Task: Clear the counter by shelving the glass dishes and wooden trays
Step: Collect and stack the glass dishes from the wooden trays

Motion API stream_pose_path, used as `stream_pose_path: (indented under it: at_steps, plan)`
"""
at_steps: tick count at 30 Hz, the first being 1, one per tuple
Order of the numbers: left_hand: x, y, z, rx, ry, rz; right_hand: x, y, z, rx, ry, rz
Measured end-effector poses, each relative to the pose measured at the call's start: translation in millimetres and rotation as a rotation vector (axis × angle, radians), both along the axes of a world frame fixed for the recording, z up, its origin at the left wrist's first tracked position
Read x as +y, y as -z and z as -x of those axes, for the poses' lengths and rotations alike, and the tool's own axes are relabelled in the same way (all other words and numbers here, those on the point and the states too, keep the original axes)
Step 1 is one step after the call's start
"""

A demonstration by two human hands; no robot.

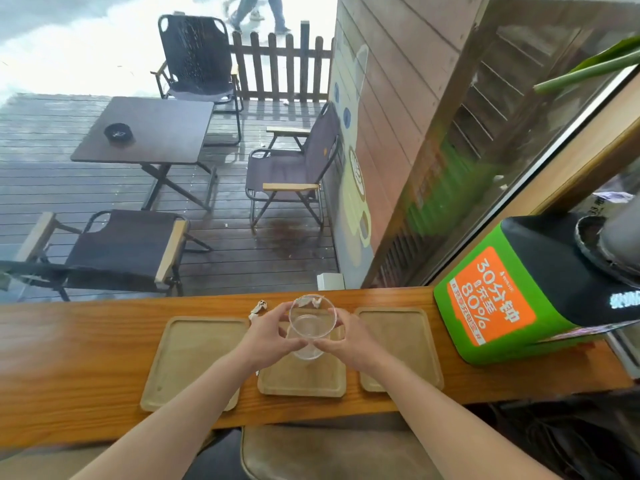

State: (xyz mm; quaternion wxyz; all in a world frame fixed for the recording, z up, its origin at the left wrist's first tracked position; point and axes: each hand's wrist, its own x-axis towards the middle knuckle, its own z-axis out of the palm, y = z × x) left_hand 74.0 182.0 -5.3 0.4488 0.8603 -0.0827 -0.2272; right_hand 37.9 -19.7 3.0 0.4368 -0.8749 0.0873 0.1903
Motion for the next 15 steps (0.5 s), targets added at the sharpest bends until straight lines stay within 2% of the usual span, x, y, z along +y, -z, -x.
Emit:
stream_pose_path:
  at_steps: [7,15]
  plan:
    - [-2,23,15,-0.009,-0.027,-0.102,3,30,6,0.075,-0.001,0.025]
    - [-6,34,25,0.04,-0.009,-0.099,4,53,13,0.118,-0.017,-0.018]
